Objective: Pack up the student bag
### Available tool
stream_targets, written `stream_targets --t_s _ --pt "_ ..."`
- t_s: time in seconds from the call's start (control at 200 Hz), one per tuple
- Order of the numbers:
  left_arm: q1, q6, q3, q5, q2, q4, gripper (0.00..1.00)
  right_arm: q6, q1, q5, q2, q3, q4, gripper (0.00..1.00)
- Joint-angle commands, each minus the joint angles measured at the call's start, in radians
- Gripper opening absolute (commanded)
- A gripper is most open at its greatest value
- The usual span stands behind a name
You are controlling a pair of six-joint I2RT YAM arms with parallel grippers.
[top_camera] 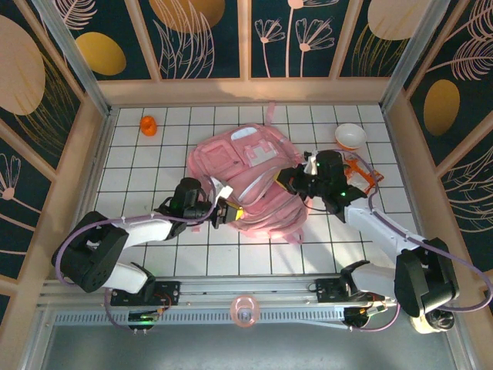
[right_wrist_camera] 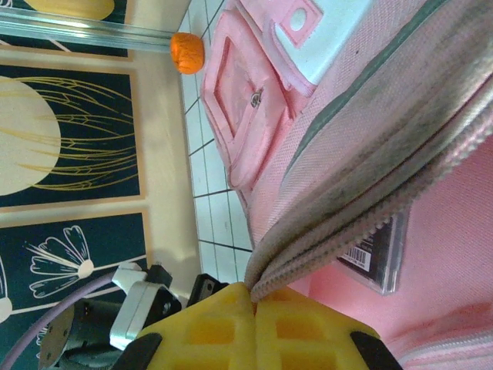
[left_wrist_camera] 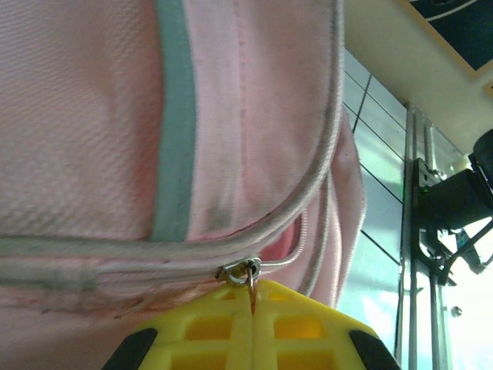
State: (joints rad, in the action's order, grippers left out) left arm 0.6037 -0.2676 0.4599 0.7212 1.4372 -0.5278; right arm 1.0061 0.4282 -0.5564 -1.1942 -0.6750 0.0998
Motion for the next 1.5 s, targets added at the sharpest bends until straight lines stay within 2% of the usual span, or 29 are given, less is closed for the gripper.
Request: stream_targets --t_s 0.0,0.14,0.31,0.46,0.585,0.606,0.716,0.811,0.931,1.041,1.146,1.346,1.391,1.491 --pt "0.068 -0.003 0.019 0.091 -0.020 -0.015 0.00 0.025 0.024 0.029 -0.035 0.014 0.104 0.00" --pt "0.147 -0.019 0.065 0.057 -0.024 -0.027 0.04 0.025 0.053 0.027 -0.079 -0.001 0.134 0.00" --pt "0.183 0.030 0.111 -0.034 -0.069 0.020 0.32 -0.024 0.056 0.006 -0.090 -0.010 0.094 0.00" --pt "0.183 0.239 0.109 -0.165 -0.203 0.180 0.57 -0.189 -0.002 -0.065 -0.091 -0.062 -0.095 0.00" --pt "0.182 0.486 0.108 -0.299 -0.330 0.342 0.66 -0.329 -0.053 -0.088 -0.111 -0.121 -0.244 0.00" --pt "0.182 0.526 0.102 -0.325 -0.348 0.355 0.66 -0.349 -0.060 -0.087 -0.116 -0.132 -0.269 0.03" --pt "0.183 0.730 0.053 -0.438 -0.426 0.364 0.69 -0.438 -0.096 -0.024 -0.128 -0.192 -0.396 0.25" --pt "0.183 0.886 0.061 -0.473 -0.405 0.426 0.70 -0.478 -0.103 0.058 -0.099 -0.223 -0.492 0.34" --pt "0.183 1.009 0.131 -0.467 -0.280 0.508 0.69 -0.460 -0.104 0.118 -0.008 -0.183 -0.530 0.35" --pt "0.183 1.065 0.171 -0.391 -0.185 0.469 0.68 -0.412 -0.096 0.138 0.103 -0.098 -0.509 0.35" --pt "0.182 1.062 0.182 -0.336 -0.120 0.396 0.67 -0.376 -0.082 0.151 0.196 -0.020 -0.478 0.35" --pt "0.183 1.059 0.185 -0.326 -0.053 0.306 0.64 -0.368 -0.043 0.208 0.334 0.058 -0.460 0.35" --pt "0.182 1.060 0.184 -0.325 -0.040 0.292 0.62 -0.367 -0.029 0.220 0.356 0.076 -0.449 0.35" --pt "0.184 1.057 0.187 -0.321 0.001 0.277 0.49 -0.352 0.002 0.232 0.397 0.118 -0.404 0.35"
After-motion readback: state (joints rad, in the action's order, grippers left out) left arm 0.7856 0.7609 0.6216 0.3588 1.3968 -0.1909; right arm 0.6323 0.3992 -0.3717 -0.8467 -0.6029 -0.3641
